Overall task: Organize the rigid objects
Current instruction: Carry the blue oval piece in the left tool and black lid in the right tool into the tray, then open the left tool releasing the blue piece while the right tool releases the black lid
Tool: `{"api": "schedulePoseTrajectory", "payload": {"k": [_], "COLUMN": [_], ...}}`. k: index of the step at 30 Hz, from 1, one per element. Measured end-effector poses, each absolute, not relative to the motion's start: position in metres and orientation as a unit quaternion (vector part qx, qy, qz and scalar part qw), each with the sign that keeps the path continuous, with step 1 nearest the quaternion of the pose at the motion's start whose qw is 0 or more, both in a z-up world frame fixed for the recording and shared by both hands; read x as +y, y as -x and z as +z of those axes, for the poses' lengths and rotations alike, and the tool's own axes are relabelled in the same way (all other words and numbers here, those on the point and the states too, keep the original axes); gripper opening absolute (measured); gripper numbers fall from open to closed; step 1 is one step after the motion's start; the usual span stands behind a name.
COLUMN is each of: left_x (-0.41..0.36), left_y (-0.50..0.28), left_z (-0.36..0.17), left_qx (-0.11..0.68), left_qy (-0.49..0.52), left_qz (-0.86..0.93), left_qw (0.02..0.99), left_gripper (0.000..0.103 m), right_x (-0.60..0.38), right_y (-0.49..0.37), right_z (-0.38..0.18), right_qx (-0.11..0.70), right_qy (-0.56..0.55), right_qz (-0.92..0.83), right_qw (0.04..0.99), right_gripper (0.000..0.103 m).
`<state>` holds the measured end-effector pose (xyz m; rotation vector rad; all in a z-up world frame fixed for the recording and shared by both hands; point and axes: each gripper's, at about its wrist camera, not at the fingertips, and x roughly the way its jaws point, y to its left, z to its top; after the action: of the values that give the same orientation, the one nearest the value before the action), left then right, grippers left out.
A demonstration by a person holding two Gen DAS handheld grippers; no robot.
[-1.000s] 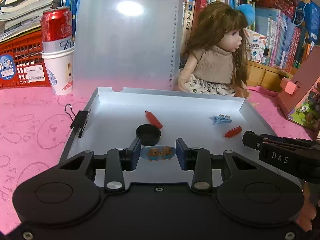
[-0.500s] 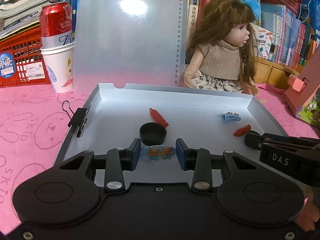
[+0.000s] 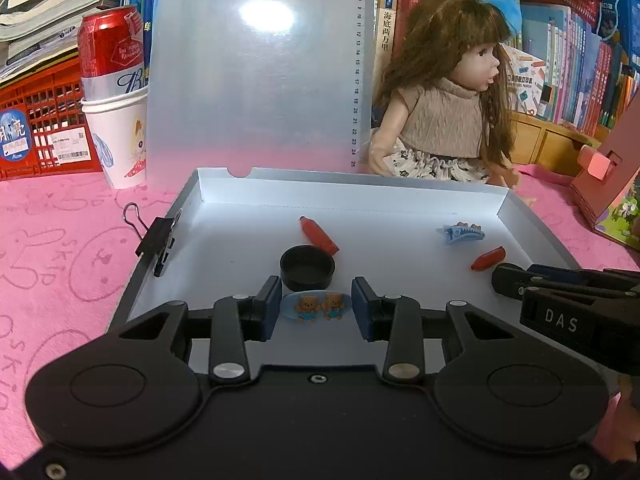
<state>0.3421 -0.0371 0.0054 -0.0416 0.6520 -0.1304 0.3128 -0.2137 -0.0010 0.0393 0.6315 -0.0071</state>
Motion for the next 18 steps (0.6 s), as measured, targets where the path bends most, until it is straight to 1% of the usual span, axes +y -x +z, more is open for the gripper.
{"api": "schedulePoseTrajectory", "payload": {"k": [5,10,11,12,14,15,18], "left_x": [-0.038,-0.0388,-0.0386,-0.0381,-0.0376,-0.0376,-0.0361], "left_y": [-0.3417,-0.3412,-0.3412,-0.3408,-0.3402,-0.34,-0.3374], "left_z": [0.0047,0.0042,0.0044,0.0047,0.0052,0.0052,0.0074], "left_qx": [0.318,0.316,0.315,0.316,0.316,0.315,0.313], "left_qy": [0.016,0.012,0.014,0.016,0.016,0.015,0.01], "left_qz": [-0.062,-0.062,-0.062,-0.062,-0.061,-0.06,-0.057], "left_qw": [0.946,0.947,0.947,0.947,0.947,0.947,0.948], "left_gripper": [0.037,0.037,0.037,0.037,0.041,0.044,0.046], "right_x": [-0.2135,-0.2136,-0.2141,-0.2145,-0.215,-0.2147,-0.2142], "right_y": [-0.3128,-0.3127,-0.3125,-0.3122,-0.3109,-0.31,-0.3071], "right_z": [-0.0007,-0.0005,-0.0003,0.0001,0.0015,0.0023,0.0055], "right_qx": [0.311,0.309,0.308,0.307,0.304,0.302,0.295], "right_qy": [-0.018,-0.022,-0.025,-0.028,-0.032,-0.031,-0.028], "right_qz": [-0.003,0.0,0.001,0.002,0.005,0.004,0.003], "right_qw": [0.95,0.951,0.951,0.951,0.952,0.953,0.955], "right_gripper": [0.037,0.04,0.042,0.051,0.06,0.063,0.068]}}
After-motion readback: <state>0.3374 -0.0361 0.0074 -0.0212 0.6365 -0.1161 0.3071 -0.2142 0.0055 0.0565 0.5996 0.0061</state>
